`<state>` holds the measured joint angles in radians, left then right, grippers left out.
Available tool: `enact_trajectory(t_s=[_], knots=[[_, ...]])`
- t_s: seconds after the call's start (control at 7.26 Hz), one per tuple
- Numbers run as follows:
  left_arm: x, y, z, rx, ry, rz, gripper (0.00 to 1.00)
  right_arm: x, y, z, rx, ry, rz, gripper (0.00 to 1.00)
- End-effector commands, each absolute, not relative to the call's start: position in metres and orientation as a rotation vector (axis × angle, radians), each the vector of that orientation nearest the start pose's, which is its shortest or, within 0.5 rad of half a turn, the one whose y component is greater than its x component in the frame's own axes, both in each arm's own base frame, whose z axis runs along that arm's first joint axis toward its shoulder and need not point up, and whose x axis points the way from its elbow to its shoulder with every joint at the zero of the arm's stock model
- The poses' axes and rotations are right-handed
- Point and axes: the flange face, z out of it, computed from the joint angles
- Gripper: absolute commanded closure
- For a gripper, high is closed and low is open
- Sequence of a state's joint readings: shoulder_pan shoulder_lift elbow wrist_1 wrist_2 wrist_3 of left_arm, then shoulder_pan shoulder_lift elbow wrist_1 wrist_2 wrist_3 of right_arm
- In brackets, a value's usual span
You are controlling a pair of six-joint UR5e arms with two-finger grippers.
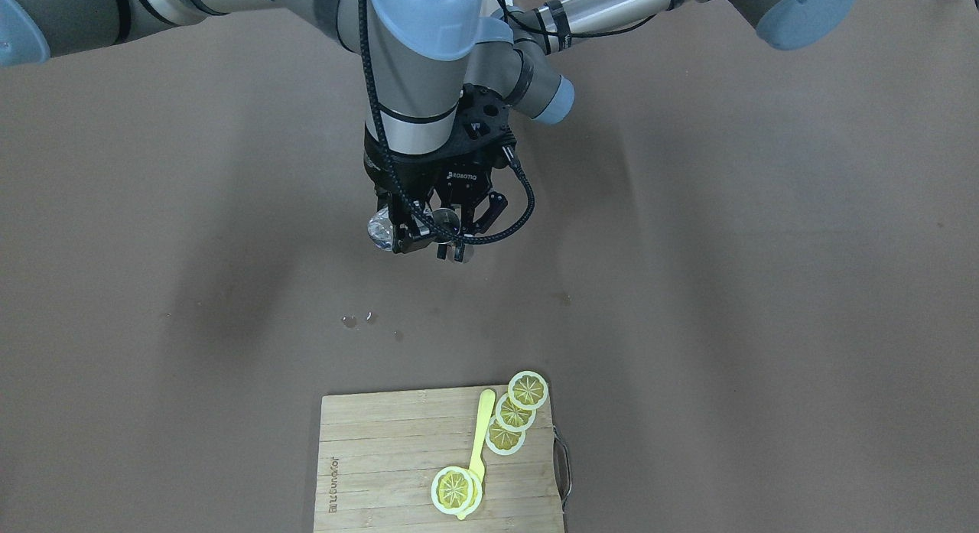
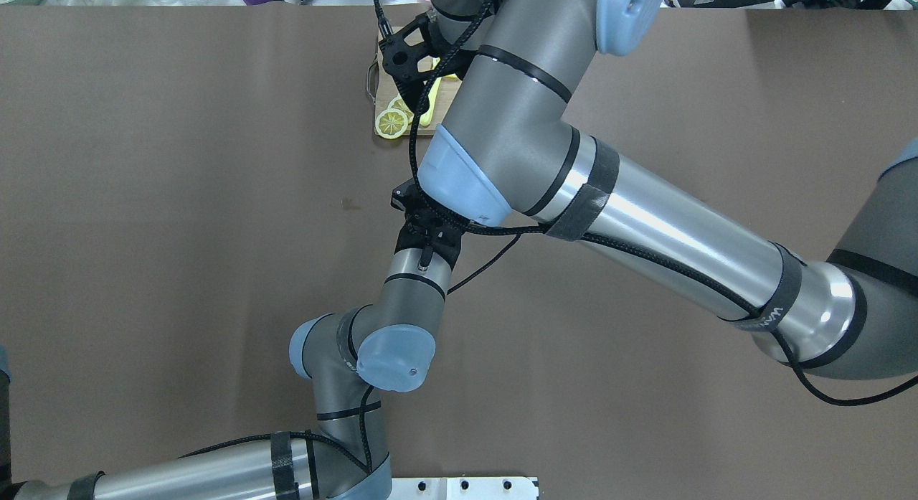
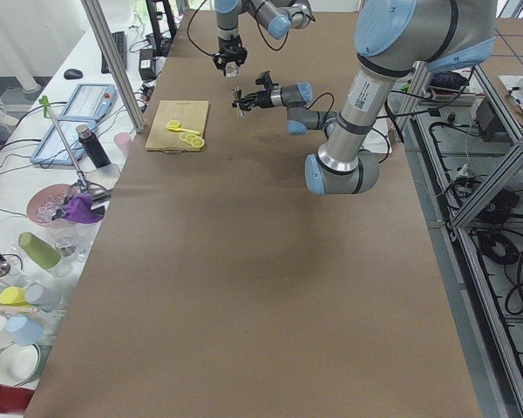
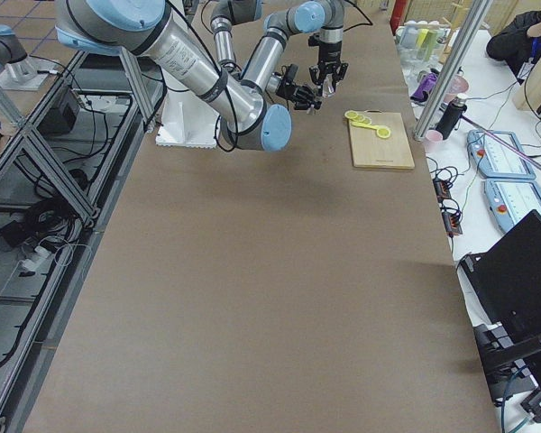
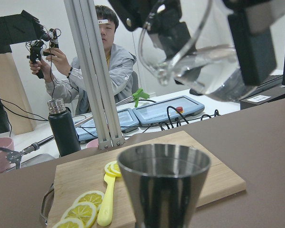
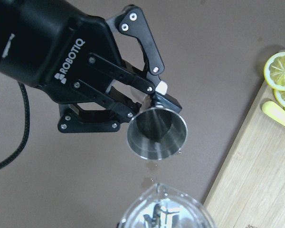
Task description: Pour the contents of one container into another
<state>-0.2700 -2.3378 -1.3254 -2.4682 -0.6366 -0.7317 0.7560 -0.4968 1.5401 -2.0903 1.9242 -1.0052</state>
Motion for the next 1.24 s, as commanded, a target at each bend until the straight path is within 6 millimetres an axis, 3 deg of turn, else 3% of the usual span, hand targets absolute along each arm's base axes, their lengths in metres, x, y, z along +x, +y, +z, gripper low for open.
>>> enact_trajectory(t_s=[0.0,0.41,0.55,0.96,1.1], knots=[[0.625,-0.396,0.184,1.314,0.69,-0.203,1.0,-0.397,-0.569,0.061,0.735,-0.395,-1.788,1.0],[0.62,-0.396,0.196,1.32,0.673,-0.209,1.0,-0.327,-0.556,0.108,0.832,-0.479,-1.728,1.0],[0.613,-0.401,0.205,1.322,0.66,-0.212,1.0,-0.315,-0.558,0.129,0.872,-0.515,-1.693,1.0],[0.552,-0.432,0.223,1.364,0.59,-0.23,1.0,-0.309,-0.553,0.19,0.959,-0.613,-1.572,1.0],[0.522,-0.437,0.229,1.386,0.557,-0.213,1.0,-0.307,-0.549,0.212,0.987,-0.635,-1.536,1.0]])
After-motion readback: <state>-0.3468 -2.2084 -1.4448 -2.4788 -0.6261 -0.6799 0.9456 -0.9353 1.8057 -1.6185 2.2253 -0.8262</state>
